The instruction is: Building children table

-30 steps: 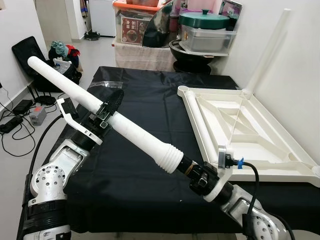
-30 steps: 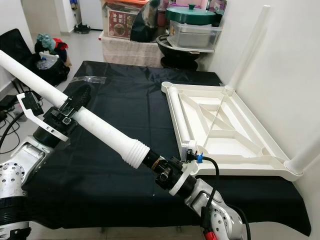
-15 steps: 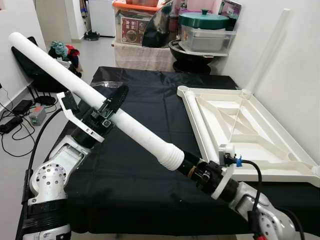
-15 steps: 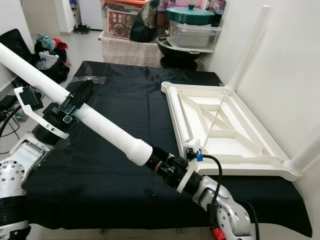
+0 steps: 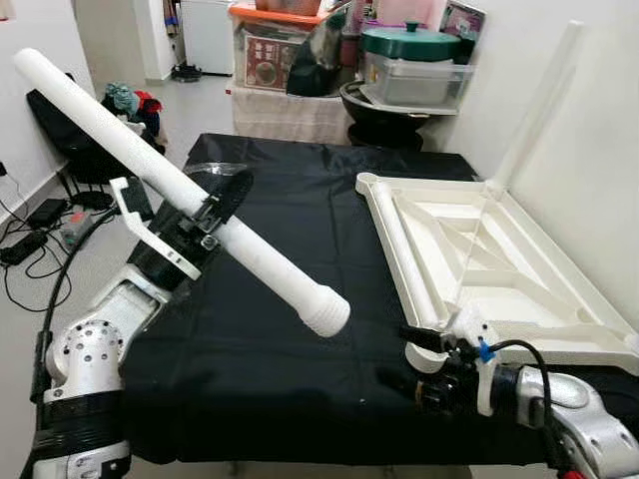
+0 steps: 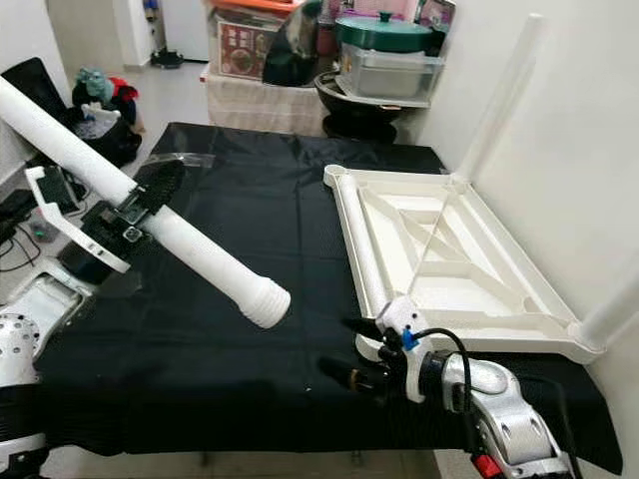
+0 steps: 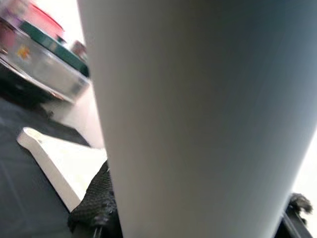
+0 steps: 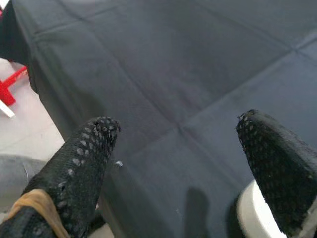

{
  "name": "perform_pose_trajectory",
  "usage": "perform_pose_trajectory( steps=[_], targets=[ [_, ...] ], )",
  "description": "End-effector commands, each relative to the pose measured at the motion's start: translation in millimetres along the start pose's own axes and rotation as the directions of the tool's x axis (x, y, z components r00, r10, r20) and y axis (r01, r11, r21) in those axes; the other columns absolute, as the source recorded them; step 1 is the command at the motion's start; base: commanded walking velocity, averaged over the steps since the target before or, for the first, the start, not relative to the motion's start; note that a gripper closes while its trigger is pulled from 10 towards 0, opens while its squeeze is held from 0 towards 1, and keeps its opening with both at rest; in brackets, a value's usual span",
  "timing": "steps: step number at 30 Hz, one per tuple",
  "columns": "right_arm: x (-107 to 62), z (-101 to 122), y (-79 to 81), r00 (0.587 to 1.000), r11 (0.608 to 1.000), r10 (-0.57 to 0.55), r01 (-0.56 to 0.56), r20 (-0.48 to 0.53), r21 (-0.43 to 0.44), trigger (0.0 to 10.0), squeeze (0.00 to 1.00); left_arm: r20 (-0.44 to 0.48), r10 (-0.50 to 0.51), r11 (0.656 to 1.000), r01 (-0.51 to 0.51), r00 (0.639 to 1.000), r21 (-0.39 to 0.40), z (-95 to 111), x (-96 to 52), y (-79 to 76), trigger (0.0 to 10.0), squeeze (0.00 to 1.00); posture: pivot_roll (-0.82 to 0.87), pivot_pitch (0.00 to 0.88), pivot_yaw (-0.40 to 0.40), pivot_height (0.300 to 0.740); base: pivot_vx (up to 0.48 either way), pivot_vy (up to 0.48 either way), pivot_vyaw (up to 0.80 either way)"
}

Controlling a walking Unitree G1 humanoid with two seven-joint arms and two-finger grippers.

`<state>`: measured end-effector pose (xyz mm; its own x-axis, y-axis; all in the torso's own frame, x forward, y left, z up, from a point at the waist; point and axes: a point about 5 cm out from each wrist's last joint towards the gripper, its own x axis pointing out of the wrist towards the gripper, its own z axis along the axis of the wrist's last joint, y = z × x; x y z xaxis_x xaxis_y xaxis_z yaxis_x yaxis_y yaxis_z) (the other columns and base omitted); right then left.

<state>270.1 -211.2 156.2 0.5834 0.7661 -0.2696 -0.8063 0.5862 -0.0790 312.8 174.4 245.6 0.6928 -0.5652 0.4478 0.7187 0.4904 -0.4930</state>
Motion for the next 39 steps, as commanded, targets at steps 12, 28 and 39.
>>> perform_pose_trajectory(
  steps=[12,28,39],
  targets=[
    [31.4,92.8,13.9,0.944,0.962,0.255,-0.226,0.211,-0.153,10.0,1.0,-0.398,-0.077,0.925,0.214,0.914,0.313,-42.3,37.6,0.1,0.0,0.0,0.05,0.0,-0.058,0.74,0.0,0.0,0.0],
    [83.0,39.1,20.3,0.993,0.977,0.102,-0.112,0.059,0.181,10.0,0.0,-0.339,-0.234,0.893,0.339,0.911,0.296,-33.6,59.3,-27.5,0.0,0.0,0.05,0.0,-0.063,0.74,0.0,0.0,0.0],
    [91.5,41.8,7.0,0.993,0.974,-0.038,0.013,0.108,0.225,10.0,0.0,-0.323,-0.278,0.887,0.37,0.905,0.276,-35.3,60.3,-28.7,0.0,0.0,0.05,0.0,-0.061,0.74,0.0,0.0,0.0]
  ],
)
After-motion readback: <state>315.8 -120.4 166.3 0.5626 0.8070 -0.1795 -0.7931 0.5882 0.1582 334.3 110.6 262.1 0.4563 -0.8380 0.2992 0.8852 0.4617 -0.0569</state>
